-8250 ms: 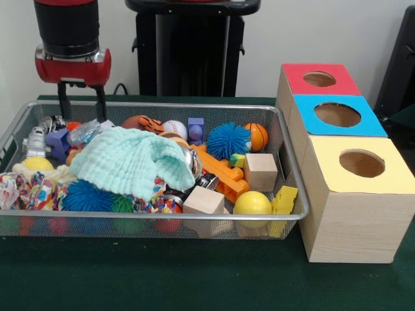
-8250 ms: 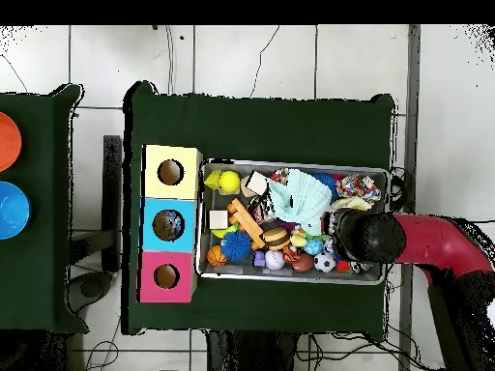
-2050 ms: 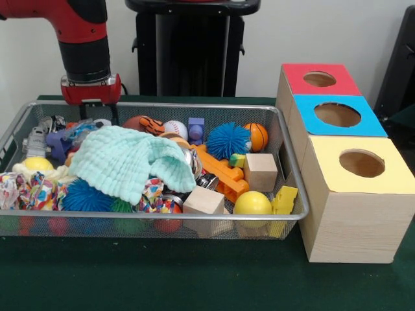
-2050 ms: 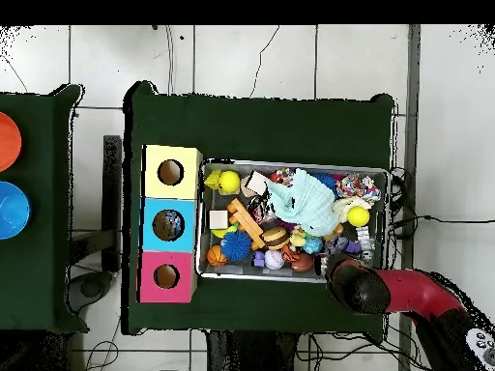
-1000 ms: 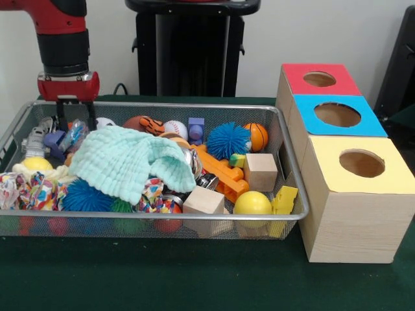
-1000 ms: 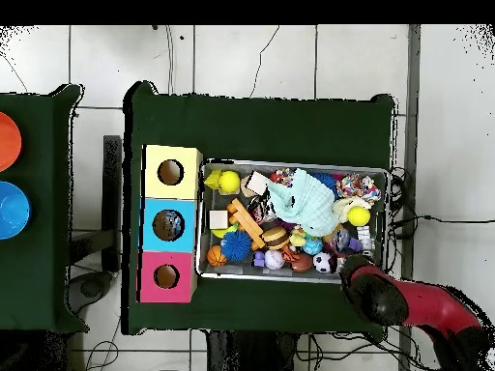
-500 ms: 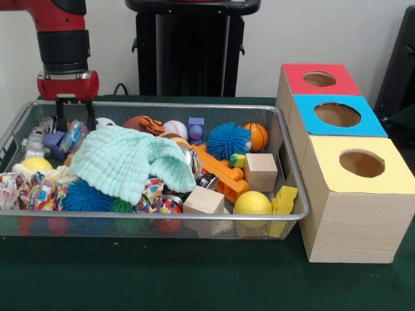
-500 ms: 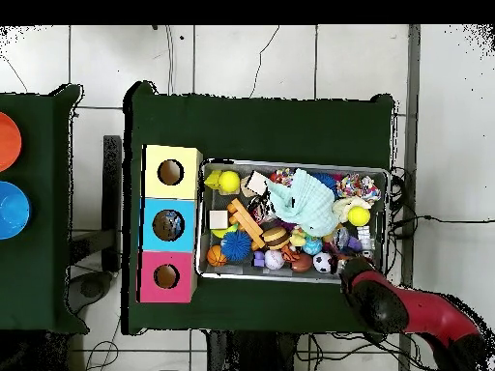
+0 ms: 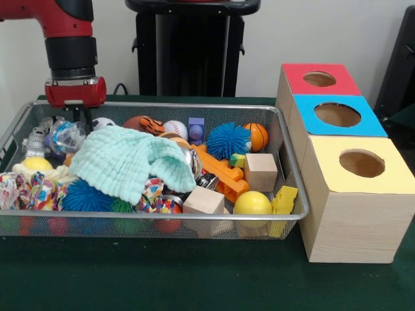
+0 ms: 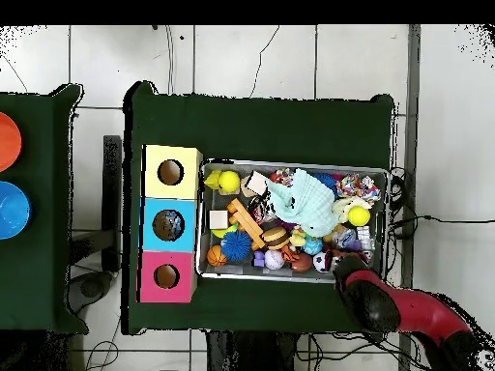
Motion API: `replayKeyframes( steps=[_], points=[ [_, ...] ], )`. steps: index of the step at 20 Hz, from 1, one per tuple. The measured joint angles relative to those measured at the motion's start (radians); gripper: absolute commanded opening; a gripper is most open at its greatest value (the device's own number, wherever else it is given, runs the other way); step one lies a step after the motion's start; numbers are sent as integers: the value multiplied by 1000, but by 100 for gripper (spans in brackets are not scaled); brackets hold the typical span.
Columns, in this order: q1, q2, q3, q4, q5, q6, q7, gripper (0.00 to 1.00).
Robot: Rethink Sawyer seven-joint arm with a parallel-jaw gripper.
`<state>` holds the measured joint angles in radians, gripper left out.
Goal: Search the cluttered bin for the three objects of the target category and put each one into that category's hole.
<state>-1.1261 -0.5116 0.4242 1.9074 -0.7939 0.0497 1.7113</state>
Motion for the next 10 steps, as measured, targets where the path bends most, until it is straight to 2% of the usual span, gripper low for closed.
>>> replayKeyframes(
  steps=[10],
  points=[
    [-9,29,-12,5,0,-94,0,0]
  ],
)
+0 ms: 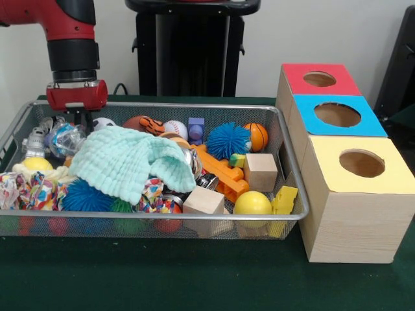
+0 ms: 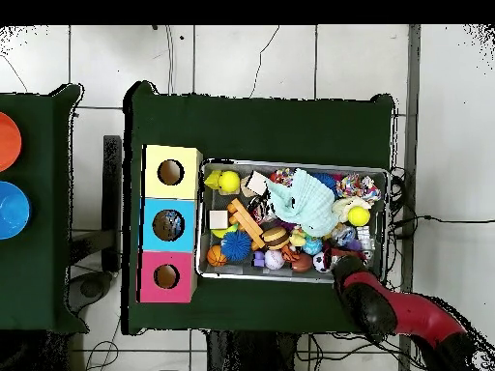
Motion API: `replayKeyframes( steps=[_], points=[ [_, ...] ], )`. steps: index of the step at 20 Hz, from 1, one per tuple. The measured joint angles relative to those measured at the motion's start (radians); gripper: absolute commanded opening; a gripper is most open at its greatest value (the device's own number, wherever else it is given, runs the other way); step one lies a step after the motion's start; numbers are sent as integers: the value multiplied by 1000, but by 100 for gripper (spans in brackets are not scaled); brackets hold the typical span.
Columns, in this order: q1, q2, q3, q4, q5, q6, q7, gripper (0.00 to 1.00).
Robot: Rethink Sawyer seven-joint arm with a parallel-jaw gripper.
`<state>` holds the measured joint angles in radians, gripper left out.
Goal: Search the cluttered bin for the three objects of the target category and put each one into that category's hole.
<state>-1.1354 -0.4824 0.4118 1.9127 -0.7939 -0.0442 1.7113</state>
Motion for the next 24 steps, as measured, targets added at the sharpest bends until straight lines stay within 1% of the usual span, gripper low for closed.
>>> replayKeyframes(
  steps=[9,12,14,18,20,21,24],
  points=[
    [-15,-6,0,21,0,0,0,0],
    [-22,-29,1,46,2,0,0,0],
    [-28,-51,4,67,9,0,0,0],
    [-41,-130,24,131,47,0,0,0],
    [-43,-152,31,147,60,0,0,0],
    [-45,-181,40,167,80,0,0,0],
    [-45,-201,49,180,96,1,0,0]
  ],
)
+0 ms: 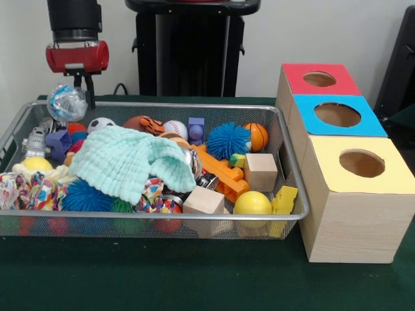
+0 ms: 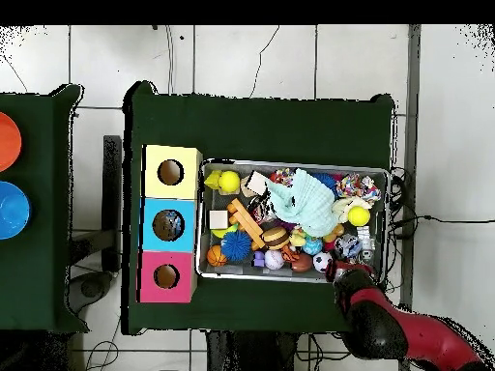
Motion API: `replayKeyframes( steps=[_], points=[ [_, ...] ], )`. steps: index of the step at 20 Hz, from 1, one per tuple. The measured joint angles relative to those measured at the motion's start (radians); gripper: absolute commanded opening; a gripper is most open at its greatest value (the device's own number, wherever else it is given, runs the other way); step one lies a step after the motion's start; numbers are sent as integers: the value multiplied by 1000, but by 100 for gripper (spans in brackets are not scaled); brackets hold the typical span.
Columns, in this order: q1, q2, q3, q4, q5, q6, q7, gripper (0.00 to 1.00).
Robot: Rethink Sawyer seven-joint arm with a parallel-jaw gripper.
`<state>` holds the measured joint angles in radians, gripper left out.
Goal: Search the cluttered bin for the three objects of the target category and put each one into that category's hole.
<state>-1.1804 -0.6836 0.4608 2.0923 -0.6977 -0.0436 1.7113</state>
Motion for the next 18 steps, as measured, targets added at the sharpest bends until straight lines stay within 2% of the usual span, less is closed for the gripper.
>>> replayKeyframes(
  steps=[1,9,18],
  points=[
    [0,-20,10,10,15,0,0,0],
    [10,-46,15,23,51,0,0,0],
    [125,-89,10,61,114,0,0,0]
  ],
)
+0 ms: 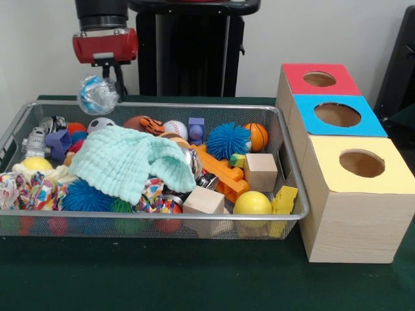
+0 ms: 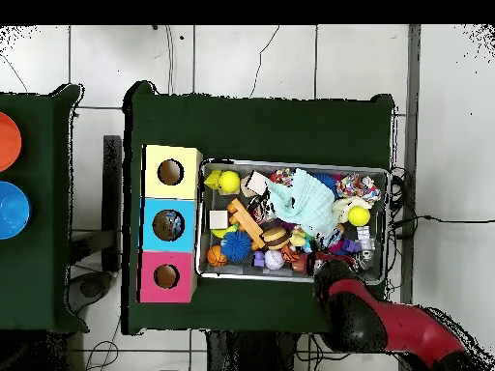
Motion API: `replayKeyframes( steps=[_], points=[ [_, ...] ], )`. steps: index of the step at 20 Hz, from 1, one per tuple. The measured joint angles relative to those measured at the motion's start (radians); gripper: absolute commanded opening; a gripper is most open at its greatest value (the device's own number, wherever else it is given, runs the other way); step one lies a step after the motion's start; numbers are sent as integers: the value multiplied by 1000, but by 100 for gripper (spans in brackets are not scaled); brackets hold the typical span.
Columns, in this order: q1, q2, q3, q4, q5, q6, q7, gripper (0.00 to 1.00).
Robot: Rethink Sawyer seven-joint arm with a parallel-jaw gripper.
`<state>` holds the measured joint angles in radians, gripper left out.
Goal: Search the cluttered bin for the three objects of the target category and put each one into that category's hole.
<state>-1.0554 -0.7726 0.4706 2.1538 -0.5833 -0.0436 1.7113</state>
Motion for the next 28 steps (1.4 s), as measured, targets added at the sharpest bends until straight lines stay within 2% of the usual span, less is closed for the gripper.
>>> replayKeyframes(
  steps=[1,10,15,17,20,22,25,28],
  points=[
    [32,-16,-2,11,19,0,0,0],
    [163,-120,-15,91,132,0,0,0],
    [223,-190,-26,117,204,46,0,0],
    [299,-249,-62,113,262,173,0,0],
    [338,-278,-78,110,286,258,0,0],
    [389,-312,-97,109,312,372,0,0],
    [434,-340,-117,108,329,466,0,0],
    [464,-357,-134,108,335,501,0,0]
  ],
)
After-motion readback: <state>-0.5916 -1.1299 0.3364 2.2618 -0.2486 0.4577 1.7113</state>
